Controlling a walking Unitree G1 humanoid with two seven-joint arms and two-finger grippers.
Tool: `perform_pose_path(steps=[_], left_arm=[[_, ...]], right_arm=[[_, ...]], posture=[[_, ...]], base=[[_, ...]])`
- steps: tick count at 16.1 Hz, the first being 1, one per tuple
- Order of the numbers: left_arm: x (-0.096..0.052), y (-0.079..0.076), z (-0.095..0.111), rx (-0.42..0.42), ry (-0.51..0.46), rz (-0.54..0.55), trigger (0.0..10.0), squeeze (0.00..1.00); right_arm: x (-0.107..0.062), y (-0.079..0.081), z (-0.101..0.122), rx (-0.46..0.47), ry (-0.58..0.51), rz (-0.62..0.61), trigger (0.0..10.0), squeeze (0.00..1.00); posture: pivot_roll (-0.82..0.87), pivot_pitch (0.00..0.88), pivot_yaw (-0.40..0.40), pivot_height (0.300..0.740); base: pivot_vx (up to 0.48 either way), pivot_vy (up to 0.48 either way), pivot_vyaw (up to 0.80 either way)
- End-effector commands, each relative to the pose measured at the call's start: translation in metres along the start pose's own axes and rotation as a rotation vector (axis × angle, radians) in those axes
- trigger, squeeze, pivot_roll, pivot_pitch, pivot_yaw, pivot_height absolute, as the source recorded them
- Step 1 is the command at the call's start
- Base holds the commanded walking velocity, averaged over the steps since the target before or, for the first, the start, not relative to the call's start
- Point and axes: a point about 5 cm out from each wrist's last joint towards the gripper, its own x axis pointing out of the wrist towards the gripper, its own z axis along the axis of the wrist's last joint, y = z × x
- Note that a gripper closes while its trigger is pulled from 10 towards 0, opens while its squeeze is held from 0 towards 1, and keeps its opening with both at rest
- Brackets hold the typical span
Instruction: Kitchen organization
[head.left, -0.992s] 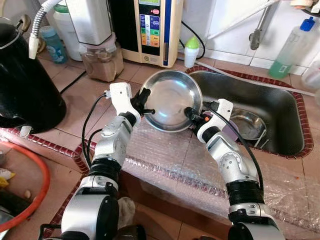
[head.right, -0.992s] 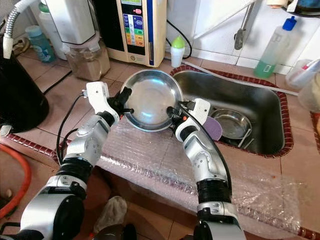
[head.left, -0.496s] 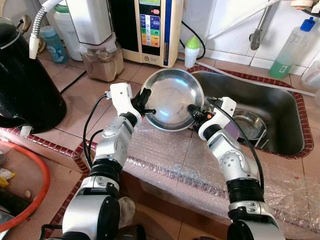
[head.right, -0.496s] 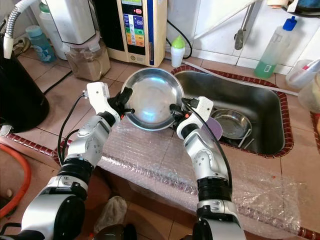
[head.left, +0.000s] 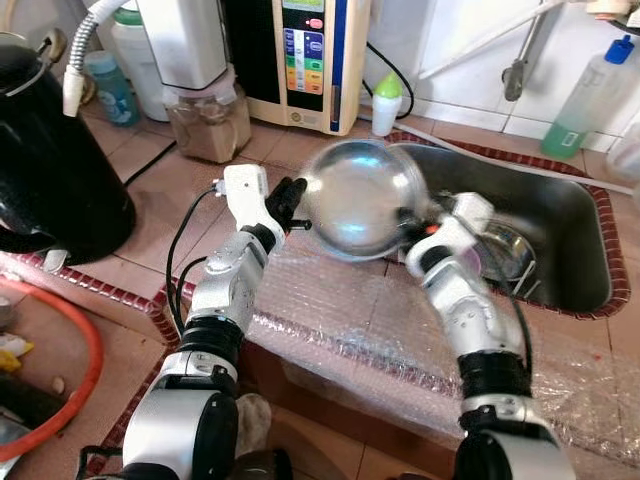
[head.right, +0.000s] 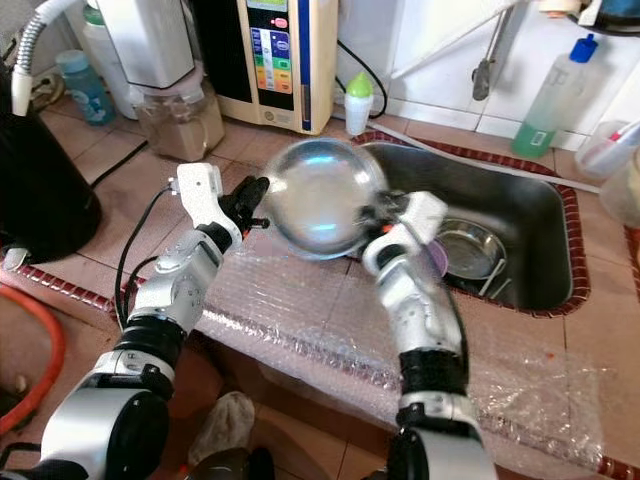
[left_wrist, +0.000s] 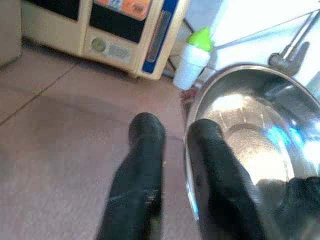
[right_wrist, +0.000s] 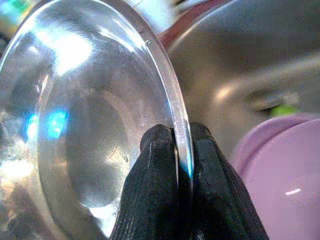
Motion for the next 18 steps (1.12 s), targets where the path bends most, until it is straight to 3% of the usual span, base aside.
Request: perform_pose_path(steps=[1, 5, 7, 8, 11, 12, 13, 18], left_arm=[[-0.001, -0.004, 0.001, 0.043, -0.002, -0.031, 10.0, 1.0], [-0.006, -0.017, 0.001, 0.156, 0.004, -0.118, 10.0, 1.0], [-0.013, -0.018, -0.007, 0.18, 0.039, -0.135, 10.0, 1.0], [-0.024, -0.017, -0.018, 0.188, 0.085, -0.136, 10.0, 1.0], [-0.038, -0.015, -0.029, 0.227, 0.13, -0.144, 10.0, 1.0], [-0.043, -0.014, -0.033, 0.245, 0.147, -0.149, 10.0, 1.0], [-0.05, -0.014, -0.039, 0.277, 0.179, -0.162, 10.0, 1.0], [-0.066, -0.022, -0.048, 0.321, 0.219, -0.211, 10.0, 1.0]], right_arm=[[0.001, -0.009, 0.001, -0.016, -0.005, -0.071, 0.0, 0.0], [0.003, -0.027, 0.013, -0.046, -0.075, -0.245, 0.0, 0.0], [-0.001, -0.047, 0.02, -0.089, -0.119, -0.402, 0.0, 0.0], [-0.005, -0.064, 0.026, -0.11, -0.151, -0.504, 0.0, 0.0], [-0.008, -0.076, 0.024, -0.13, -0.148, -0.559, 0.0, 0.0], [-0.008, -0.079, 0.022, -0.138, -0.139, -0.569, 1.4, 0.0], [-0.009, -0.083, 0.017, -0.145, -0.122, -0.582, 10.0, 1.0], [-0.01, -0.086, 0.005, -0.165, -0.092, -0.562, 10.0, 1.0]], posture=[[-0.1, 0.007, 0.037, 0.74], [-0.1, 0.007, 0.037, 0.74], [-0.08, 0.005, 0.039, 0.74], [-0.08, 0.005, 0.039, 0.74], [-0.07, 0.006, 0.034, 0.74], [-0.06, 0.007, 0.034, 0.74], [-0.05, 0.006, 0.037, 0.74], [-0.05, 0.005, 0.045, 0.74]], base=[[0.0, 0.0, 0.0], [0.0, 0.0, 0.0], [0.0, 0.0, 0.0], [0.0, 0.0, 0.0], [0.0, 0.0, 0.0], [0.0, 0.0, 0.0], [0.0, 0.0, 0.0], [0.0, 0.0, 0.0]])
